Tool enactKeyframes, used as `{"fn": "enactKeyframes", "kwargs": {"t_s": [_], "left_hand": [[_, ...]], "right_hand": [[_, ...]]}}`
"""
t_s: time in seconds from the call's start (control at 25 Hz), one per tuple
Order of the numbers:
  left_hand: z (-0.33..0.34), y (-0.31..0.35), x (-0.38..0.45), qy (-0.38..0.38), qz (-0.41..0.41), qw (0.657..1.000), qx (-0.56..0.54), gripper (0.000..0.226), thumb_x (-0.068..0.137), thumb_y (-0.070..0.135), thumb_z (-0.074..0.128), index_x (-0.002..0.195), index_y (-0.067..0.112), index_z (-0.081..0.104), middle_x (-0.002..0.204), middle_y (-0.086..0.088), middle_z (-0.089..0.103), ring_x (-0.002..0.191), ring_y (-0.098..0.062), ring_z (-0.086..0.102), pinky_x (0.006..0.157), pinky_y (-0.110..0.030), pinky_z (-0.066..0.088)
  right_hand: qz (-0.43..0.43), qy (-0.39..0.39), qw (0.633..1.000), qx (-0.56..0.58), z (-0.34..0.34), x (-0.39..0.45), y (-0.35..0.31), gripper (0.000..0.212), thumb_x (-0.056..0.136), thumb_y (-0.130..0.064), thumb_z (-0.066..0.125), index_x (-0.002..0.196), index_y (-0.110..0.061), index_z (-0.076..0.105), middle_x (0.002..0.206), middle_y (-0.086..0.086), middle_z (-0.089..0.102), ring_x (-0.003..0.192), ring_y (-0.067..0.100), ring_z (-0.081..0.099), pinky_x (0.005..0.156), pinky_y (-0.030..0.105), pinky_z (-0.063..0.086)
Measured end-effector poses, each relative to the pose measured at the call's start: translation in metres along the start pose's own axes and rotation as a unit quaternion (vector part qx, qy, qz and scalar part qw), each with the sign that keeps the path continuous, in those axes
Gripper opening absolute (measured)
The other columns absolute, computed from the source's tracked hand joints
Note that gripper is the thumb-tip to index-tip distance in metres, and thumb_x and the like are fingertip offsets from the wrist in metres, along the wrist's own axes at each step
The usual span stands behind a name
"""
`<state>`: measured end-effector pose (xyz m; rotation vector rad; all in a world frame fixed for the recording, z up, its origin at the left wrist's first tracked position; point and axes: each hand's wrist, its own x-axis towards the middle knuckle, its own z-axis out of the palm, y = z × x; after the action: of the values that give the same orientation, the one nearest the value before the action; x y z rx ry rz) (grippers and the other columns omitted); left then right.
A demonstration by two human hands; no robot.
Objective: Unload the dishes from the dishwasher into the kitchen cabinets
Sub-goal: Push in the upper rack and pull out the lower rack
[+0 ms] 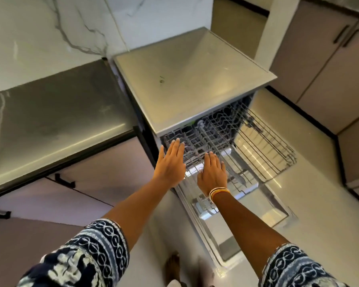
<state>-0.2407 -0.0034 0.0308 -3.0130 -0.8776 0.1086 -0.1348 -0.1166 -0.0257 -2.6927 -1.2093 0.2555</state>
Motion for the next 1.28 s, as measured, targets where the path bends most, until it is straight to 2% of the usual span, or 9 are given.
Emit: {"fn": "enactKeyframes", "kwargs": {"t_s": [0.16, 0.32, 0.48, 0.6, 0.68, 0.96, 1.04, 1.2, 1.28], "left_hand": [[0.016, 0.023, 0.039, -0.003, 0.041, 0.999, -0.003, 0.070, 0.096, 0.032, 0.038, 0.153, 0.009, 0.004, 0.161, -0.009, 0.002, 0.149, -0.025, 0.004, 0.119, -0.053, 0.007], [0.041, 0.047, 0.078, 0.000, 0.118, 0.992, 0.035, 0.069, 0.097, 0.034, 0.035, 0.153, 0.012, 0.001, 0.162, -0.008, -0.001, 0.149, -0.024, 0.002, 0.118, -0.053, 0.002], [0.048, 0.051, 0.108, 0.042, 0.102, 0.993, 0.036, 0.071, 0.095, 0.038, 0.036, 0.153, 0.013, 0.003, 0.161, -0.007, -0.003, 0.149, -0.025, 0.000, 0.117, -0.057, 0.001], [0.050, 0.043, 0.129, 0.069, 0.085, 0.990, 0.088, 0.075, 0.093, 0.045, 0.035, 0.154, 0.018, 0.000, 0.161, -0.008, -0.007, 0.149, -0.028, -0.002, 0.114, -0.063, 0.001], [0.052, 0.037, 0.145, 0.069, 0.072, 0.990, 0.096, 0.079, 0.092, 0.048, 0.038, 0.153, 0.019, -0.001, 0.161, -0.011, -0.007, 0.148, -0.031, -0.001, 0.113, -0.065, 0.003], [0.040, 0.023, 0.185, 0.105, 0.115, 0.980, 0.120, 0.084, 0.089, 0.035, 0.050, 0.153, 0.009, 0.002, 0.161, -0.013, -0.001, 0.148, -0.030, 0.010, 0.116, -0.056, 0.014], [0.037, 0.018, 0.195, 0.104, 0.104, 0.983, 0.105, 0.082, 0.089, 0.029, 0.053, 0.152, 0.006, 0.006, 0.159, -0.018, 0.007, 0.147, -0.035, 0.012, 0.118, -0.051, 0.014], [0.034, 0.022, 0.205, 0.118, 0.086, 0.988, 0.053, 0.082, 0.088, 0.026, 0.061, 0.151, 0.004, 0.014, 0.157, -0.016, 0.021, 0.144, -0.034, 0.024, 0.118, -0.043, 0.023], [0.034, 0.020, 0.208, 0.124, 0.096, 0.987, 0.039, 0.083, 0.087, 0.026, 0.064, 0.151, 0.006, 0.015, 0.157, -0.013, 0.023, 0.143, -0.031, 0.026, 0.118, -0.041, 0.025]], "right_hand": [[0.192, -0.017, 0.979, 0.068, 0.027, -0.008, 0.060, 0.074, 0.089, -0.025, 0.056, 0.149, -0.004, 0.018, 0.156, 0.017, 0.022, 0.144, 0.033, 0.025, 0.117, 0.047, 0.025], [0.322, -0.011, 0.938, 0.127, 0.054, -0.005, 0.102, 0.075, 0.086, -0.010, 0.058, 0.149, -0.003, 0.018, 0.156, 0.020, 0.021, 0.143, 0.035, 0.024, 0.115, 0.047, 0.029], [0.444, 0.000, 0.864, 0.239, 0.069, -0.005, 0.123, 0.083, 0.085, -0.004, 0.057, 0.151, -0.007, 0.008, 0.157, 0.022, 0.012, 0.143, 0.039, 0.022, 0.113, 0.048, 0.031], [0.481, 0.002, 0.783, 0.393, 0.079, -0.002, 0.132, 0.088, 0.085, 0.003, 0.054, 0.153, -0.011, 0.000, 0.155, 0.020, 0.019, 0.133, 0.042, 0.038, 0.106, 0.047, 0.039], [0.498, 0.008, 0.749, 0.436, 0.086, 0.002, 0.135, 0.091, 0.084, 0.008, 0.054, 0.153, -0.013, -0.002, 0.154, 0.018, 0.025, 0.131, 0.041, 0.042, 0.104, 0.046, 0.041], [0.568, 0.042, 0.708, 0.417, 0.100, 0.010, 0.130, 0.078, 0.090, 0.000, 0.053, 0.152, -0.022, 0.010, 0.135, 0.022, 0.052, 0.116, 0.039, 0.056, 0.098, 0.052, 0.048], [0.570, 0.050, 0.702, 0.424, 0.099, 0.012, 0.126, 0.079, 0.088, 0.004, 0.053, 0.152, -0.025, 0.014, 0.133, 0.022, 0.054, 0.111, 0.038, 0.059, 0.094, 0.051, 0.051], [0.570, 0.078, 0.680, 0.455, 0.093, 0.024, 0.120, 0.078, 0.087, 0.012, 0.046, 0.150, -0.027, 0.024, 0.132, 0.018, 0.056, 0.099, 0.031, 0.061, 0.085, 0.038, 0.052], [0.560, 0.089, 0.683, 0.461, 0.095, 0.035, 0.116, 0.079, 0.085, 0.013, 0.043, 0.150, -0.029, 0.026, 0.133, 0.018, 0.056, 0.099, 0.033, 0.063, 0.091, 0.042, 0.053]]}}
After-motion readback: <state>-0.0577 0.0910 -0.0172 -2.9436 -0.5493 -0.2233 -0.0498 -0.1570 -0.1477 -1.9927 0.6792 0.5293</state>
